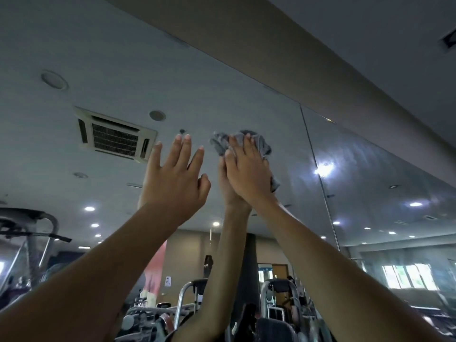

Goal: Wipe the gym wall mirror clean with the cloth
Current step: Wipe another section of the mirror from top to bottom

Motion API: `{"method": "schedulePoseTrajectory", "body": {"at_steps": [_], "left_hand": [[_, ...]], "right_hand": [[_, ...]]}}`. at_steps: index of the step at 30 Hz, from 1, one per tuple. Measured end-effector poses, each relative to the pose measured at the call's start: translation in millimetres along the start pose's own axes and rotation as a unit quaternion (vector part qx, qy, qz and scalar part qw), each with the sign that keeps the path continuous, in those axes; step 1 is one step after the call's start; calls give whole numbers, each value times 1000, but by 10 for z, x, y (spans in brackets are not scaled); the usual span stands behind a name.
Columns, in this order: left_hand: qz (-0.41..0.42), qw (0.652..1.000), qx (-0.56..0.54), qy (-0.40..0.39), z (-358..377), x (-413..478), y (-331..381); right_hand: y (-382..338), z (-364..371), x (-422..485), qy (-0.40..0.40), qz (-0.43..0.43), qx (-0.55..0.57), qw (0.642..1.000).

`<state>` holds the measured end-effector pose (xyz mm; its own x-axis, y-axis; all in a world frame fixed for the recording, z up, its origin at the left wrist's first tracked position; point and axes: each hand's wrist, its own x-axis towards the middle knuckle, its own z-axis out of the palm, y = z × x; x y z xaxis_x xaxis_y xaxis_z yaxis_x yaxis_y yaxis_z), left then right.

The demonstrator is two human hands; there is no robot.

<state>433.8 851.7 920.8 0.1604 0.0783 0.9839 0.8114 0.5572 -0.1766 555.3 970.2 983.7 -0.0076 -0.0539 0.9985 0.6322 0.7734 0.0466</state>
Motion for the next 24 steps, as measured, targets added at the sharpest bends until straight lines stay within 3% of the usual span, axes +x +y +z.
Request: {"method": "schedulePoseTrajectory", "body": {"at_steps": [3, 6, 9, 11, 13, 16, 20, 22, 24], "left_hand": [[4, 1000, -7, -1, 1, 15, -9], [9, 1000, -14, -1, 24, -12, -11], [3, 1000, -5, 8, 77, -53, 30], [-3, 1000, -6, 10, 92, -55, 58], [-6, 1000, -13, 21, 86, -47, 46], [0, 1000, 0, 23, 80, -60, 24], [9, 999, -6, 36, 83, -50, 14], [11, 999, -19, 47, 105, -62, 5], [7, 999, -13, 51, 115, -92, 16]], "right_hand": [[52, -69, -483, -4, -108, 34, 994], [486, -12, -836, 18, -121, 44, 992], [804, -48, -676, 5, -1, 15, 1000], [659, -102, -354, -6, 112, 16, 994], [350, -123, -42, 1, 167, 10, 986], [-30, -34, 23, -8, 48, 9, 999], [-46, -76, -529, -20, -112, 37, 993], [148, -92, -836, -11, -147, 53, 988], [454, -107, -885, -9, -109, 53, 993]]}}
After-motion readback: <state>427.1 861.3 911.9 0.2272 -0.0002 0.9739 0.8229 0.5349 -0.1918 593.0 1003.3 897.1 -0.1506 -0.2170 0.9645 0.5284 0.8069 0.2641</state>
